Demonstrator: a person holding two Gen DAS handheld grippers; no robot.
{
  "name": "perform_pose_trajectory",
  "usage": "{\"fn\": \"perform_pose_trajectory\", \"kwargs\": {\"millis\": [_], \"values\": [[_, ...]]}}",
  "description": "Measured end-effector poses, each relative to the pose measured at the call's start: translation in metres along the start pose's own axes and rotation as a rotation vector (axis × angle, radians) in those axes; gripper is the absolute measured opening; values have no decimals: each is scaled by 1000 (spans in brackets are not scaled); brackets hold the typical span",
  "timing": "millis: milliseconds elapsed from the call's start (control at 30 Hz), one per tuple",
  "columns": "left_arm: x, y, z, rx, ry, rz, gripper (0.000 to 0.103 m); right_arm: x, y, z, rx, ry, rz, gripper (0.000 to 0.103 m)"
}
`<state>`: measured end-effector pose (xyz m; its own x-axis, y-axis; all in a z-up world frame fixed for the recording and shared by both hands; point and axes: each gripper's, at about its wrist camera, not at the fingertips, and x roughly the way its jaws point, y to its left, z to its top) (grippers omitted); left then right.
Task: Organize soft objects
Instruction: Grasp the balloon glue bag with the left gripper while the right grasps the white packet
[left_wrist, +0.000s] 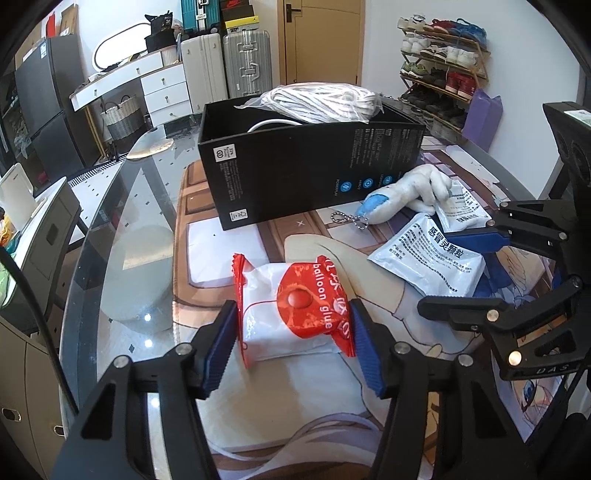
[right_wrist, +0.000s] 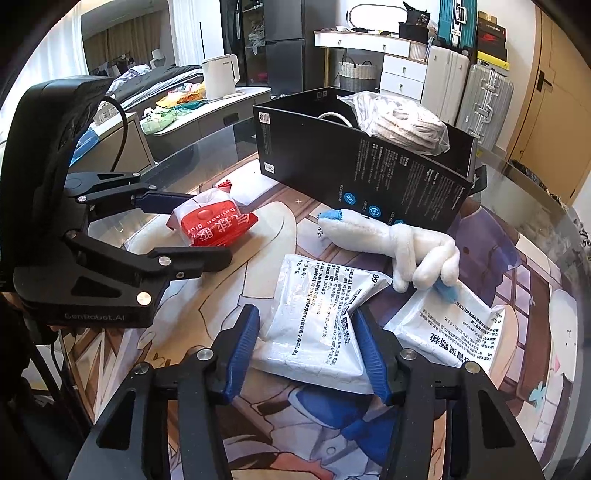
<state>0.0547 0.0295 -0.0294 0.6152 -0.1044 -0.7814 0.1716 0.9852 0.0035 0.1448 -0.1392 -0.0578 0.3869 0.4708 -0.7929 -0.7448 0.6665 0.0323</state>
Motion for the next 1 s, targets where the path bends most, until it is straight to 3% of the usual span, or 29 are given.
{"fn": "perform_pose_trajectory", "kwargs": {"millis": [200,233,1000], "values": [[-3,-2,-2,-1,-4,-6,51,-4,2,-3,1,-18,0,46],[-3,-2,-3,-2,-5,-6,50,-5,1,-3,0,-22,-2,40],[-19,2,0,-46,-50,-33,48,-22,6,-5,-19,-60,-2,30]]}}
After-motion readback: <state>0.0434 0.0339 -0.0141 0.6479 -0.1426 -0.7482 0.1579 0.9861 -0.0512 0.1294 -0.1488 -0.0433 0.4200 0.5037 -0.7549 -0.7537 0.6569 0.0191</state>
